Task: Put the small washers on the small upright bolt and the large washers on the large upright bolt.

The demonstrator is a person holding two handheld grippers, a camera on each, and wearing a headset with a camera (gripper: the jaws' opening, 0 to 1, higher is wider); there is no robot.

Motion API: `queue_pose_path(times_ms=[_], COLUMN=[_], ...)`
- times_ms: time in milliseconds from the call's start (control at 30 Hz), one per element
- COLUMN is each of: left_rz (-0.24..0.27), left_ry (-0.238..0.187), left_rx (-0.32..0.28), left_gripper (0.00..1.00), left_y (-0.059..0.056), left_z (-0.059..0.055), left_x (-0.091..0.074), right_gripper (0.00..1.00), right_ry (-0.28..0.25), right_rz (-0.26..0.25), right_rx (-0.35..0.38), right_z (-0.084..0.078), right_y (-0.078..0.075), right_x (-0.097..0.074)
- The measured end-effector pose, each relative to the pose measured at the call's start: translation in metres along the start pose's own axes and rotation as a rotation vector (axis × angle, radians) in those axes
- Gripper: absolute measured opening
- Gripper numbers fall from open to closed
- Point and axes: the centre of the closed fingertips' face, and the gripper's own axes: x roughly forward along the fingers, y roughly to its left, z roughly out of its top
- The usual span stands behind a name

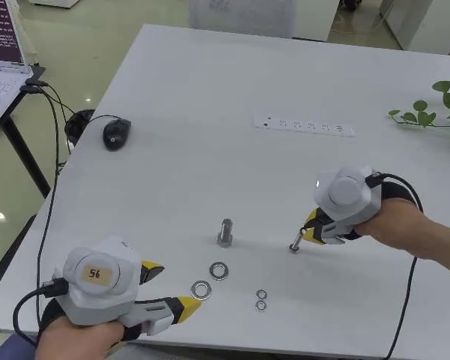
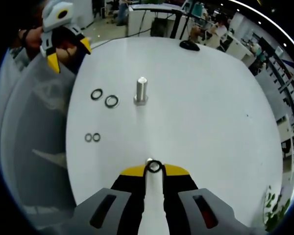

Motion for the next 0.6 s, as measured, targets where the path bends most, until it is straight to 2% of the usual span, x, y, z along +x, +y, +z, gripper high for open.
queue_pose_path(times_ms=[600], left_rz=[0.005], left_ry=[-0.001], left_rx=[-0.008], left_gripper=[0.51], left_y=[0.0021], left_z=[0.0001], left_x=[0.0], right_gripper=[0.14], right_ry=[0.026], right_rz=[0.023], right_rx=[0.001], right_z=[-0.0027], right_y=[-0.0013], right_x=[0.0076])
